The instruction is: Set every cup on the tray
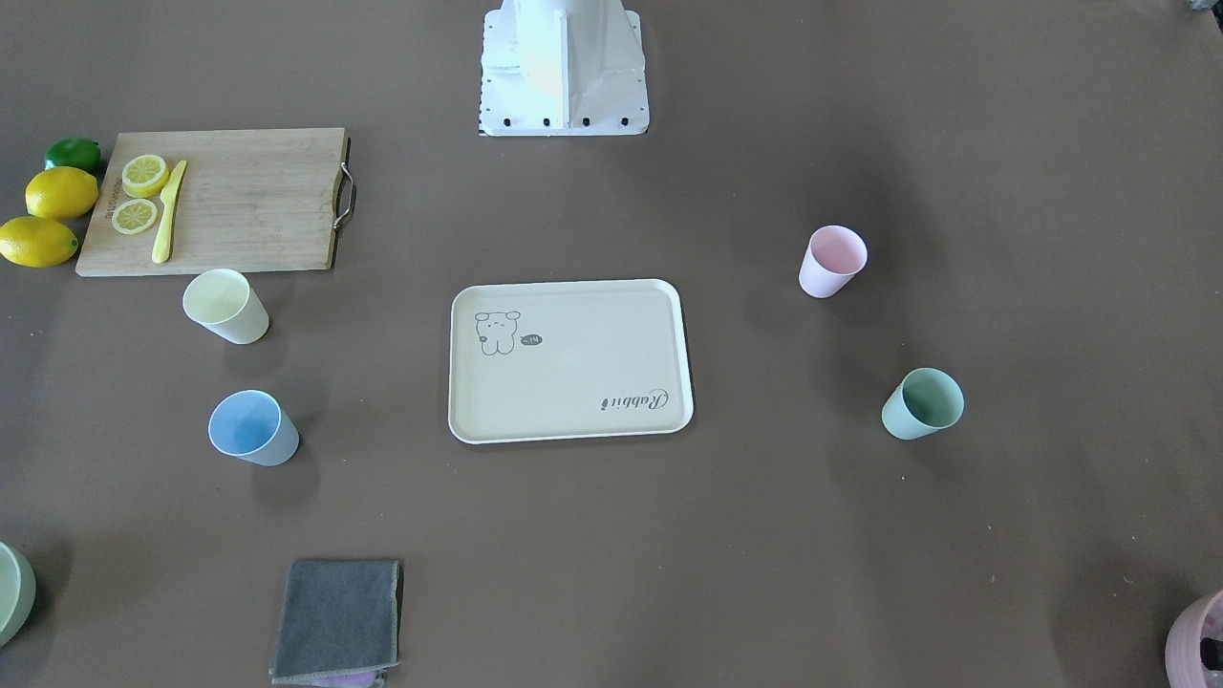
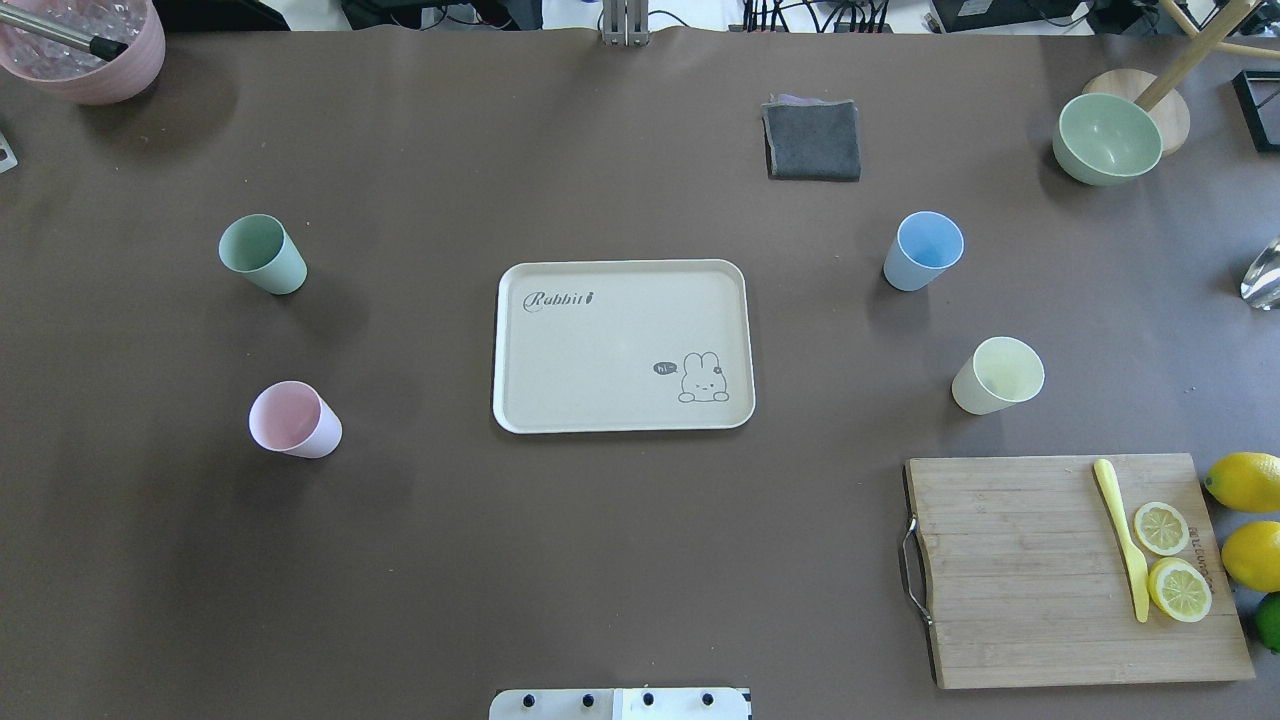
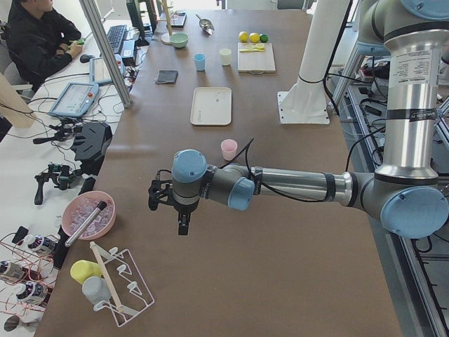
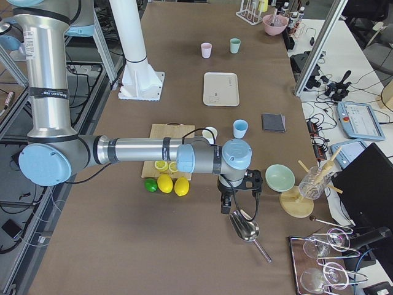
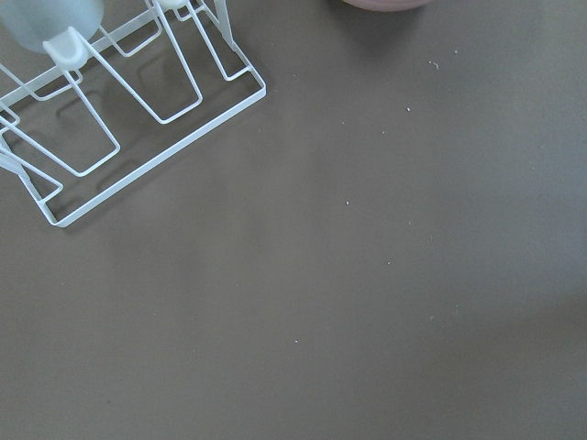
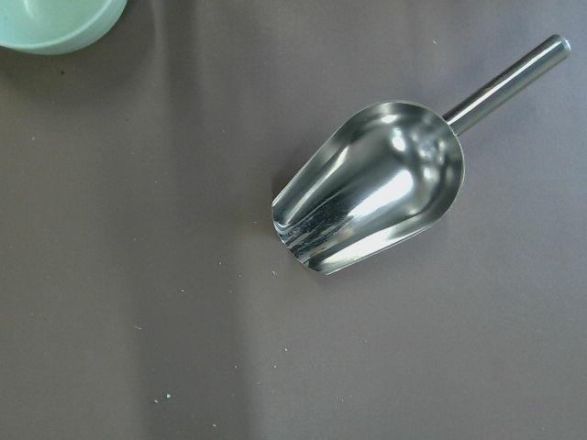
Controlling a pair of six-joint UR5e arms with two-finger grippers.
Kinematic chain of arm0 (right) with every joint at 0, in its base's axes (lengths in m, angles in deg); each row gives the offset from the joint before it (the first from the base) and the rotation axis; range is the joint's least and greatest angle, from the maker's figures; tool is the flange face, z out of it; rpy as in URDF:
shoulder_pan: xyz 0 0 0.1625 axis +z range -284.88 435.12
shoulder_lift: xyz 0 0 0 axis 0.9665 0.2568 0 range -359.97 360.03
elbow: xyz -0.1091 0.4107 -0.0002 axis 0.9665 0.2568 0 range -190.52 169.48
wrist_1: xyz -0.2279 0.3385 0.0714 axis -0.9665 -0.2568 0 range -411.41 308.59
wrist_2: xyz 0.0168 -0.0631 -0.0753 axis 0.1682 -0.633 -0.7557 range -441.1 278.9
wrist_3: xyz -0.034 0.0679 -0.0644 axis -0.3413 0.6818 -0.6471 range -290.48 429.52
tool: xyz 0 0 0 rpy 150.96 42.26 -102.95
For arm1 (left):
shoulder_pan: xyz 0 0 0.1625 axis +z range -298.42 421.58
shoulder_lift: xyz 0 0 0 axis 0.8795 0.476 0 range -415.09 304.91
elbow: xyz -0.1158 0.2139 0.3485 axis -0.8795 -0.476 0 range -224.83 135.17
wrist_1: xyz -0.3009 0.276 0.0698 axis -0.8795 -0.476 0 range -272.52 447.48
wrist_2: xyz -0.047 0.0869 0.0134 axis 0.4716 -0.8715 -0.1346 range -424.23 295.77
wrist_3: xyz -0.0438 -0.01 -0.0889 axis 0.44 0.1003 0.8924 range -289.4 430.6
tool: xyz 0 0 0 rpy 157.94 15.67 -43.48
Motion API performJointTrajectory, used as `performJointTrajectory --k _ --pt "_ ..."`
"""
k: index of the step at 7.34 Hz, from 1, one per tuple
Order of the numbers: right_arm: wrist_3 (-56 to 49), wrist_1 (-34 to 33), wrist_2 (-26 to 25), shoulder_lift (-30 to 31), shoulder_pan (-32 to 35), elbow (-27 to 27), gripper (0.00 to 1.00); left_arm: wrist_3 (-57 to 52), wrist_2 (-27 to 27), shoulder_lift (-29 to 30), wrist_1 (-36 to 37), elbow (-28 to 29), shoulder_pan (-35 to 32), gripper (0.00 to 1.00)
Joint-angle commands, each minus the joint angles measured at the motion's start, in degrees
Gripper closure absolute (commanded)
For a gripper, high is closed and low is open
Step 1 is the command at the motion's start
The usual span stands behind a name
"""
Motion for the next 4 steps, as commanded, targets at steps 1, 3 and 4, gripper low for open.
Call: performJointTrajectory --k 1,3,4 --pt "0.0 0.0 0.0 0.0 0.0 -0.2 0.0 0.0 0.4 -0.3 -0.1 -0.3 0.0 0.02" --pt "0.3 0.0 0.0 -0.2 0.0 -0.3 0.0 0.0 1.4 0.0 -0.7 -0.9 0.0 0.02" --pt "0.4 0.0 0.0 -0.3 -0.2 -0.7 0.0 0.0 1.3 1.6 -0.7 0.0 0.0 0.02"
